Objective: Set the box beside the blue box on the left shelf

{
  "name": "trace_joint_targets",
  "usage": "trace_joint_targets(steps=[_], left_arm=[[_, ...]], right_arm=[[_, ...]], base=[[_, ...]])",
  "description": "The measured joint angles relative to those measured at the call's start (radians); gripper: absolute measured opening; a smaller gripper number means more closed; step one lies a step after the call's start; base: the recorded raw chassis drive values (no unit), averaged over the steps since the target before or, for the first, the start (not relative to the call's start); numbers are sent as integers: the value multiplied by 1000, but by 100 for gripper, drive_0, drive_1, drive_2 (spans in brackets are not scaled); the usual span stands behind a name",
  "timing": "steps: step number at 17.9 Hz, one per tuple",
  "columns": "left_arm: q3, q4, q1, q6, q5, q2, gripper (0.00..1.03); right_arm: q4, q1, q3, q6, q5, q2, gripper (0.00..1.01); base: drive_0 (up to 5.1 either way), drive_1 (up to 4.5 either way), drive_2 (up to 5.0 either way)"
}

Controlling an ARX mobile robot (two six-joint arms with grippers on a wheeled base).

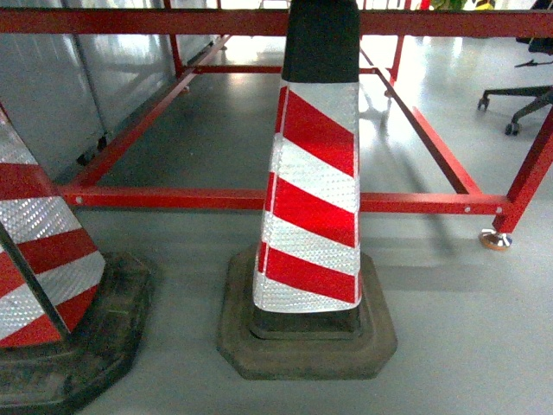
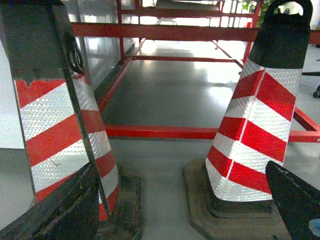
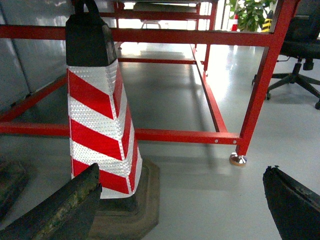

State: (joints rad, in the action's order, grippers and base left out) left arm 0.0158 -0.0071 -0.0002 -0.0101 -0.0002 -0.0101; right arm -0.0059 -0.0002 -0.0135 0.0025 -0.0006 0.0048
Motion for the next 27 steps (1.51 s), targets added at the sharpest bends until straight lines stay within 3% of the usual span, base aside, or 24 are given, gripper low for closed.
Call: trace_joint_targets(steps=[27], left_arm=[[0, 1, 0, 10, -1, 0, 98]], right_arm=[[1, 0, 0, -1, 0, 0, 98]], base=[[0, 0, 0]])
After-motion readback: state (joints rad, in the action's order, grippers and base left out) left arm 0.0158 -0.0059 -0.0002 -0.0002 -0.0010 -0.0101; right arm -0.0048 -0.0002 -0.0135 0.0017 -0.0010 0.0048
